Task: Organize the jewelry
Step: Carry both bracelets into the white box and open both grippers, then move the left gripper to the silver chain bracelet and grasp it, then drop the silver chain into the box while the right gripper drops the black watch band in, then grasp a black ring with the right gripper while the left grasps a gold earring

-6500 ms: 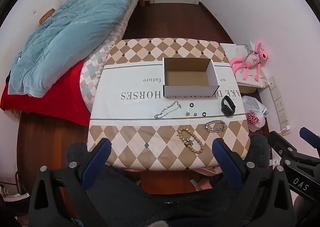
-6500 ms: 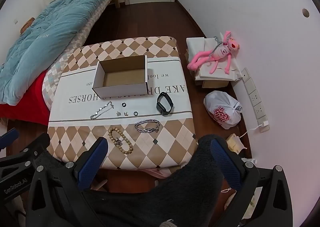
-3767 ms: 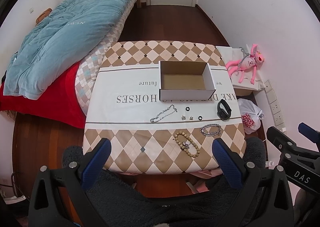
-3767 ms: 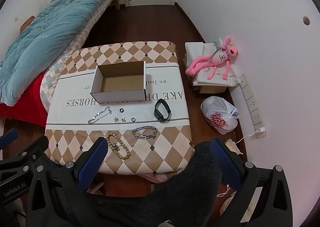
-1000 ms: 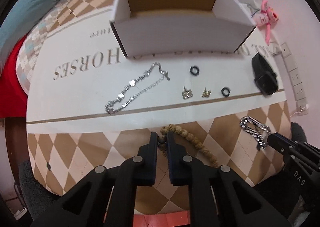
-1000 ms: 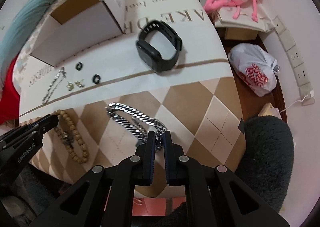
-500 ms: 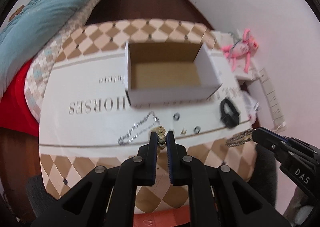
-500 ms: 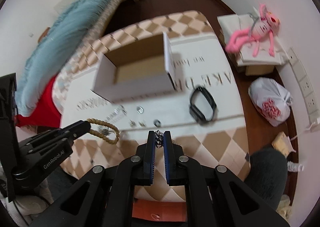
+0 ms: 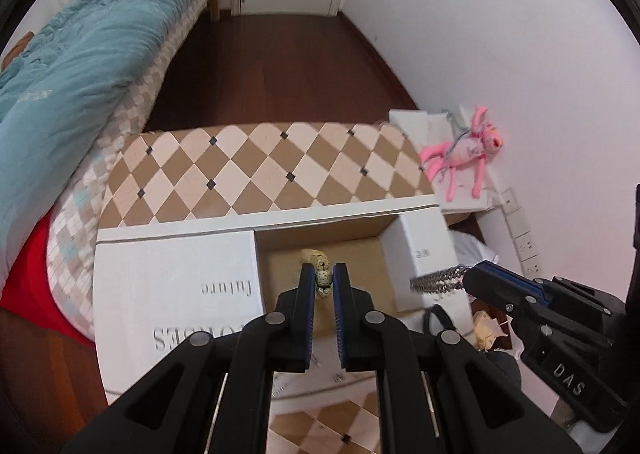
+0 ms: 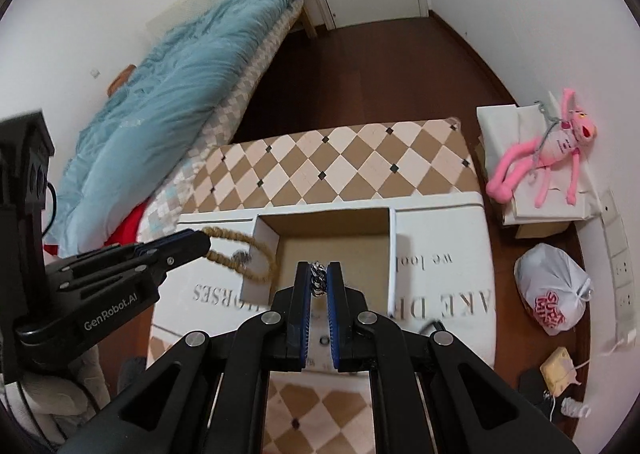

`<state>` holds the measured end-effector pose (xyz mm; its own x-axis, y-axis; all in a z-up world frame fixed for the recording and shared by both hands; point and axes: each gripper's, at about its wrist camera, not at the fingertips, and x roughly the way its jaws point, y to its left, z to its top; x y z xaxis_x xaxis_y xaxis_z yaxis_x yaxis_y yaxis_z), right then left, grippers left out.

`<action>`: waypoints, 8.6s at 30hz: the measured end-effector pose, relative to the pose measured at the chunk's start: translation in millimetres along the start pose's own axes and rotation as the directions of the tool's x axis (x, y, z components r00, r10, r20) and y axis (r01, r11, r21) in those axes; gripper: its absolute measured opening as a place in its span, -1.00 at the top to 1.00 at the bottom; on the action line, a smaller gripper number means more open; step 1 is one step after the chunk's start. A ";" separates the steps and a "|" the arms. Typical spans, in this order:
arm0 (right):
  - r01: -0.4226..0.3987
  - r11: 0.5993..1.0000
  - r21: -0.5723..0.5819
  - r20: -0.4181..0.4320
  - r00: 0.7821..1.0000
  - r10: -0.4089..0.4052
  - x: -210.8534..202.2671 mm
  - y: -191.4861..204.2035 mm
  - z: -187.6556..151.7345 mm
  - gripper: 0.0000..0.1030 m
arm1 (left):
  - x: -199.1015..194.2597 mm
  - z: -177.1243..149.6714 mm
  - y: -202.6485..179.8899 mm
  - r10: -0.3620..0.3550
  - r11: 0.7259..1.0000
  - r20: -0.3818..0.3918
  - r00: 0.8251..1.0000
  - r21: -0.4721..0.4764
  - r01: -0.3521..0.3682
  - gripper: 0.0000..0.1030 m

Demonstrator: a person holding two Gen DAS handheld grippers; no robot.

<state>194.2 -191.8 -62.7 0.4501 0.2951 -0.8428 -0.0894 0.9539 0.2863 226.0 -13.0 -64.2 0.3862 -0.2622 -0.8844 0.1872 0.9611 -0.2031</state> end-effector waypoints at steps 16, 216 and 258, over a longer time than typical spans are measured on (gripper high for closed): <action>-0.018 0.999 0.036 -0.209 0.978 0.025 119.0 -21.2 51.2 0.80 | 71.4 39.4 34.4 0.028 0.994 -0.133 0.991 -0.099 -0.042 0.74; 0.204 0.979 0.013 -0.008 0.979 -0.204 22.2 -18.8 -91.9 -0.91 | 5.1 -128.6 26.8 0.330 0.944 0.080 0.941 -0.064 -0.325 -1.00; 0.224 0.973 0.062 -0.074 0.973 -0.219 94.9 -77.1 -152.8 0.74 | 123.7 -164.4 -50.3 0.146 0.972 -0.079 0.986 0.196 -0.128 0.59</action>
<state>108.1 -229.2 -234.4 0.3919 0.0819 -0.9164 0.0690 0.9906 0.1180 115.8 -79.5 -232.5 0.3368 -0.1112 -0.9350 0.3091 0.9510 -0.0017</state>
